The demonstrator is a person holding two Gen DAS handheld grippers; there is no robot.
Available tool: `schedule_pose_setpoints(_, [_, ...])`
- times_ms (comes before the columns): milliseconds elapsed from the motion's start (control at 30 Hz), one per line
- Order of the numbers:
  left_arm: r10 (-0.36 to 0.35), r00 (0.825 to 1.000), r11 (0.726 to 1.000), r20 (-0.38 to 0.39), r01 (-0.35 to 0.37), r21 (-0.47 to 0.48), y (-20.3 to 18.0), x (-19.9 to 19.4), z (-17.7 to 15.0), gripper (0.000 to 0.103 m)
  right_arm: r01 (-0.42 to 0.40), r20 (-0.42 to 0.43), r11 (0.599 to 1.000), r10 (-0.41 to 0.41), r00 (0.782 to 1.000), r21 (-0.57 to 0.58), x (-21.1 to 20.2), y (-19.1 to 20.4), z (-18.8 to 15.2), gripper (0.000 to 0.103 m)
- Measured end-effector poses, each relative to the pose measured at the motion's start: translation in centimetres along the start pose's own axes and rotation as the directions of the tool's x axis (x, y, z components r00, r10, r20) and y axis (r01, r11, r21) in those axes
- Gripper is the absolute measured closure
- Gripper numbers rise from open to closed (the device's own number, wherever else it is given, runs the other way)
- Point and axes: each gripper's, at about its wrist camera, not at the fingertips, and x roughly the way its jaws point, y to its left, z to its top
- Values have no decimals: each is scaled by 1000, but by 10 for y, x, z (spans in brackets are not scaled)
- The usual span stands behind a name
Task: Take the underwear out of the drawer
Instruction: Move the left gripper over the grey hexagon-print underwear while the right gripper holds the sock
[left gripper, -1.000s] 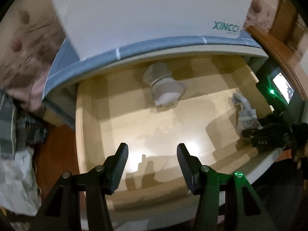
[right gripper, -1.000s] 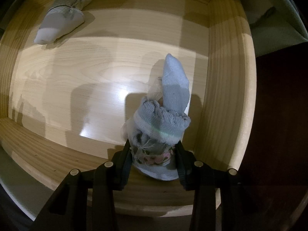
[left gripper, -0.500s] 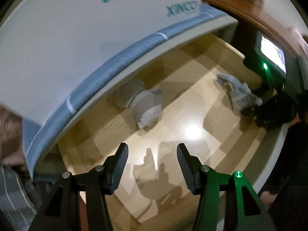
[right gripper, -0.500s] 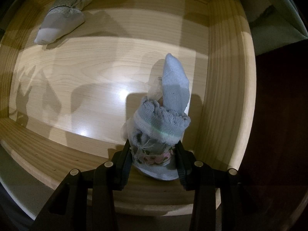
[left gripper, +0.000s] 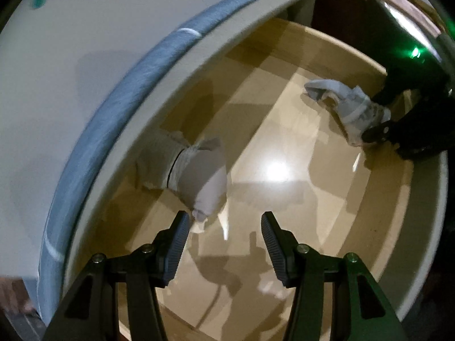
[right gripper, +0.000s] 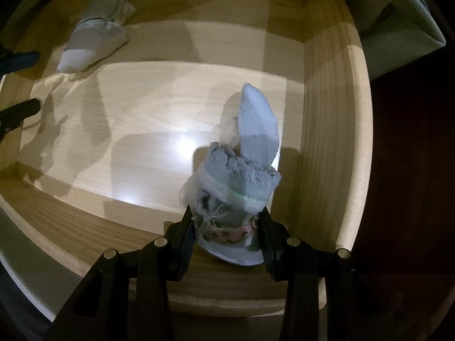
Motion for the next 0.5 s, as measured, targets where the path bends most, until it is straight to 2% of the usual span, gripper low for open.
schedule_pose_setpoints(300, [39,999,993,-29,-35,108,-7,25,8,49,-8,8,1000,8,1000,1,-2,-3,-8,64])
schedule_pose_setpoints(500, [66,997,987,-28,-61,147,-11,38,12,49,3,0,1000,-3,1000,5,-4,0,-5,64])
